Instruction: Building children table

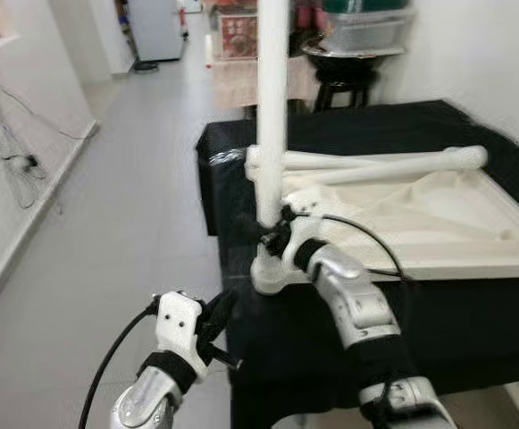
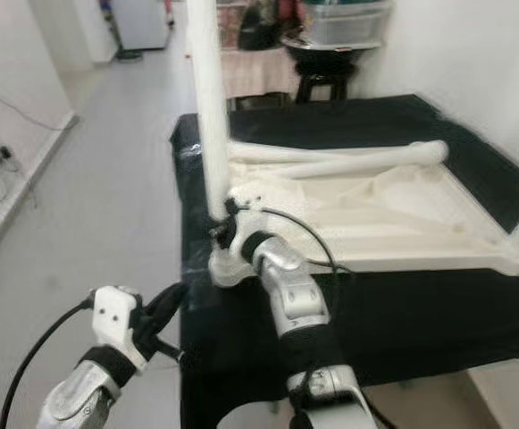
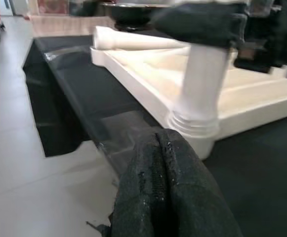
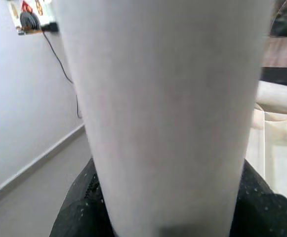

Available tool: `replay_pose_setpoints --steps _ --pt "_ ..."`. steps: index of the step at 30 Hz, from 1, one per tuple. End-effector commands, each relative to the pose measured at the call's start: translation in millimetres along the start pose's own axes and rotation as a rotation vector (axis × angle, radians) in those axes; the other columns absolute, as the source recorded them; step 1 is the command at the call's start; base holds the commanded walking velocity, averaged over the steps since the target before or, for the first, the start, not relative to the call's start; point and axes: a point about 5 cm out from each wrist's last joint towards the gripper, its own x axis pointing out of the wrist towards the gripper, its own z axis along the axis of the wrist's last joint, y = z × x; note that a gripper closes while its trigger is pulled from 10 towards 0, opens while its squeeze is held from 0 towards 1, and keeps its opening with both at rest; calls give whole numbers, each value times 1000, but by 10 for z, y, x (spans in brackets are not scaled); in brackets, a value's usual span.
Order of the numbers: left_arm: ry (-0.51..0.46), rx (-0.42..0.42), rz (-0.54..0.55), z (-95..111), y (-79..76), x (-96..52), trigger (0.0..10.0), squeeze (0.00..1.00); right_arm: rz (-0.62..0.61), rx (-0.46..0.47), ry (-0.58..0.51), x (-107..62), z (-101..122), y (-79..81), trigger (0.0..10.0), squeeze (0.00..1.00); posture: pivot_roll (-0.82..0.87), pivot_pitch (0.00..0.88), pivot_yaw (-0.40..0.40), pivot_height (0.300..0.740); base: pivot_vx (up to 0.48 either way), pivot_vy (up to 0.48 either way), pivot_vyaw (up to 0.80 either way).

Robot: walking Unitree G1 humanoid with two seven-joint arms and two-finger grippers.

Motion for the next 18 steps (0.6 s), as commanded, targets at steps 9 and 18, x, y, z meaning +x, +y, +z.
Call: replay_pose_setpoints --steps 9,18 --pt "-2 -6 -5 18 2 -1 10000 0 174 60 193 -6 -248 103 10000 1000 3 50 14 740 0 0 0" --pt "3 -11 -10 -3 5 24 10000 0 629 4 88 122 178 165 10000 0 9 24 16 740 0 0 0"
